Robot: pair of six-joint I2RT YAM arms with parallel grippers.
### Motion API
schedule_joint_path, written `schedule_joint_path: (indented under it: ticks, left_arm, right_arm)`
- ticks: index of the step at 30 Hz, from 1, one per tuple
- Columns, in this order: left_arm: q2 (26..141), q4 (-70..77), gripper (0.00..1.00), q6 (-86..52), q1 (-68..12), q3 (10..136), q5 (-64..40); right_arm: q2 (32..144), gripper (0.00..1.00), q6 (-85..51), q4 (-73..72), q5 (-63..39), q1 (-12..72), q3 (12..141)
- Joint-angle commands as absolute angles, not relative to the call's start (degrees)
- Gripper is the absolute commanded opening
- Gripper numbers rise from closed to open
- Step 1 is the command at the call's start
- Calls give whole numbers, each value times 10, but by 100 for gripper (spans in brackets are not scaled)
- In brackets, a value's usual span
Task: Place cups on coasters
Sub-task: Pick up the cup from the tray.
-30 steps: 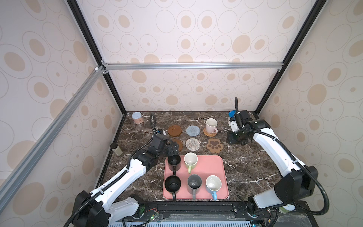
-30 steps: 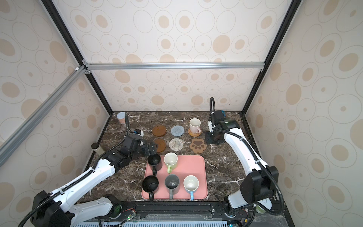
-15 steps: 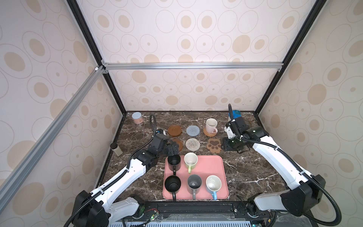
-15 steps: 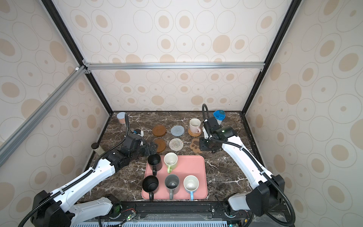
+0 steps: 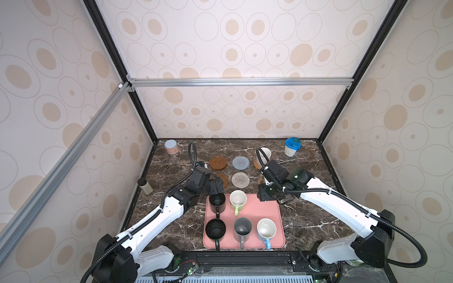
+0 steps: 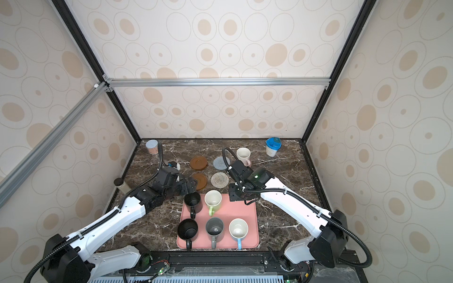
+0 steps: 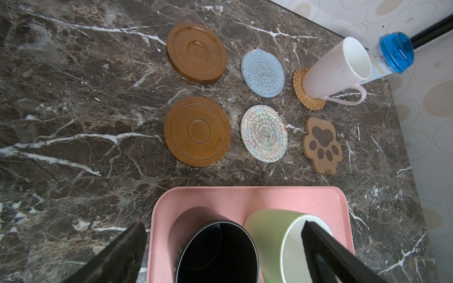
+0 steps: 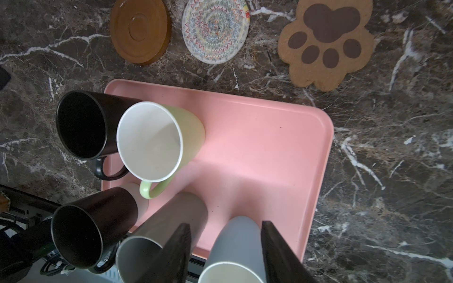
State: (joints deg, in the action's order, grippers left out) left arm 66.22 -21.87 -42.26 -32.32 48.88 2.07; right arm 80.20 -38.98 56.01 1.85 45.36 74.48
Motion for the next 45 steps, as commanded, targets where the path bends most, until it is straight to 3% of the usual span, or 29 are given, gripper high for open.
schedule_joint_path:
  ticks: [1,15,31,45]
  left_arm:
    - [666,-220,100,-430,-325,496,33]
    - [626,-226,100,-433,-290,467,52]
    - [577,-230,100,-429,-219,428,25]
    - [565,-223,100,-431,-209,416,5]
  right_arm:
    - [815,53,-432,559,37,473,758]
    - [890,62,-454,540,12,534,784]
    - [973,62,-432,538,-15,569,826]
    - [1024,62,-419,541,-9,575,836]
